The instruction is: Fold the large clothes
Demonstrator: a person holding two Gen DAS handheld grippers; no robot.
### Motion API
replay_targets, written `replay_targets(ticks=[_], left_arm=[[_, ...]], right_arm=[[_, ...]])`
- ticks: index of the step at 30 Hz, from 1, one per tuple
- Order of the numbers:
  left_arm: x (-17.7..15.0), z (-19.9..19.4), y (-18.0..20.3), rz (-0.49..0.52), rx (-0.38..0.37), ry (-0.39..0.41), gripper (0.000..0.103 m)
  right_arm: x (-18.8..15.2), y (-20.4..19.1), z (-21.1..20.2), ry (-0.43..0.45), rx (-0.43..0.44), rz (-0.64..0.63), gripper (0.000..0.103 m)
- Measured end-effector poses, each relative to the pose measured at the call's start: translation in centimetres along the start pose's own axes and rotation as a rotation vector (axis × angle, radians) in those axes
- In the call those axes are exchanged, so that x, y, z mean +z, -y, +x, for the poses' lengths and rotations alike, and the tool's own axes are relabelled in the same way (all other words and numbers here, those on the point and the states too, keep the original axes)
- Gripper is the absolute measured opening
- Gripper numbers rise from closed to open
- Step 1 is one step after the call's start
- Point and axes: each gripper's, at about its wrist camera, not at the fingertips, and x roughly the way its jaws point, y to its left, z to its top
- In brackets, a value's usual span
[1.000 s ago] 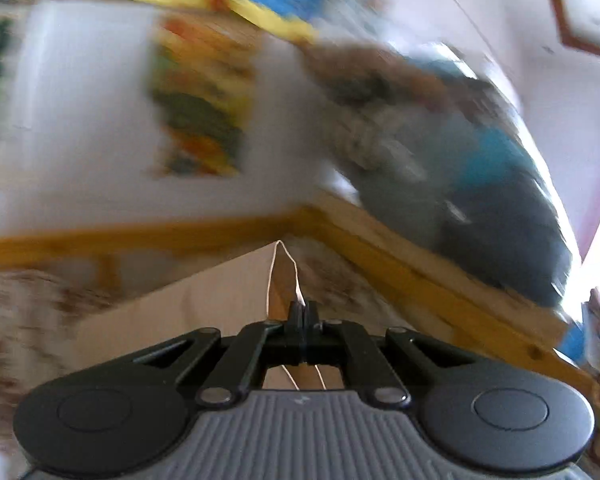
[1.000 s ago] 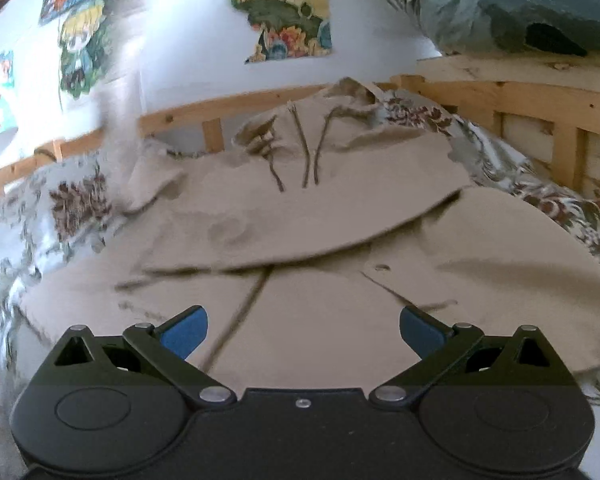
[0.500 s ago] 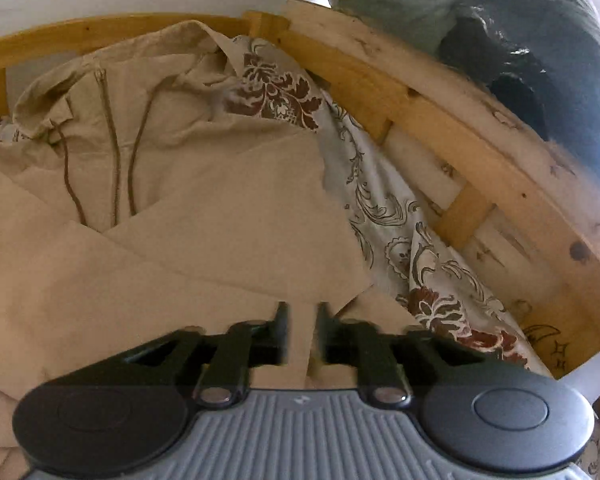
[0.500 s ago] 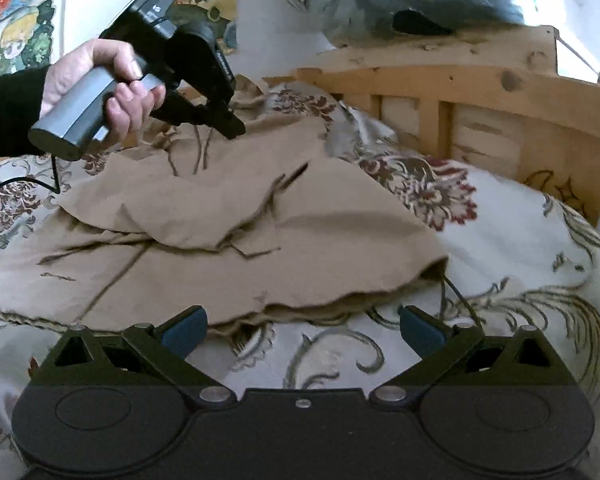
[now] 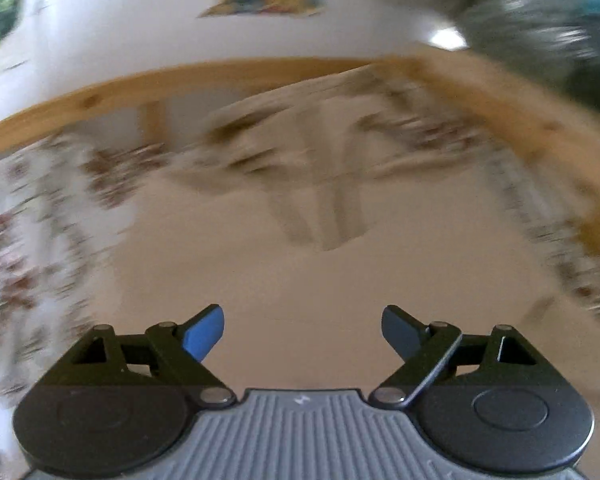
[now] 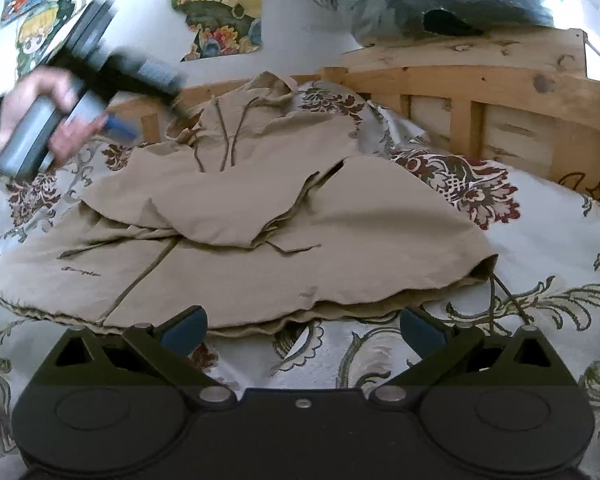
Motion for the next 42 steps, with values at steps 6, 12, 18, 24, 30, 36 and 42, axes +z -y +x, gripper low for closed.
replay_targets(ticks=[6,12,18,24,30,36,42], left_arm=[[-2.4,2.1,-7.3,-0.124,0.181,-0.058,0.089],[-1.4,4.0,-12.6,-0.218,0.294,-0.056,0.089],[-0.3,7.1,-16.7,-0.266,0.297,-0.038,0.069],[-0.1,11.1,-18.5,-0.292,0.314,-0.065,0.063],[-0.9,9.8,-19.1,-0.309,0.294,-0.04,0.077],[-3.2,4.2,-17.2,-0.214,0.319,0.106,0.098],[0.5,4.3,-14.0,-0.141,0.184,0.114,0.099]], right_arm=[[-0.4,0.0,0.2,-0.009,-0.007,0.008,0.102],[0.3,-0.1,1.0,0.0,-0.017,-0.021,0.102],[5.3,-0.4,5.1,0.064,0.043,-0.119,0.093],[10.0,-1.5,13.7,0.004,0.099,-0.126,0.063],[10.3,-2.4,19.8,-0.121,-0.029,-0.182,0.04],[13.3,-3.0,17.8,-0.072,0.05,-0.216,0.068],[24.7,-7.2,24.5,-0.094,0.102,-0.36,0.084]])
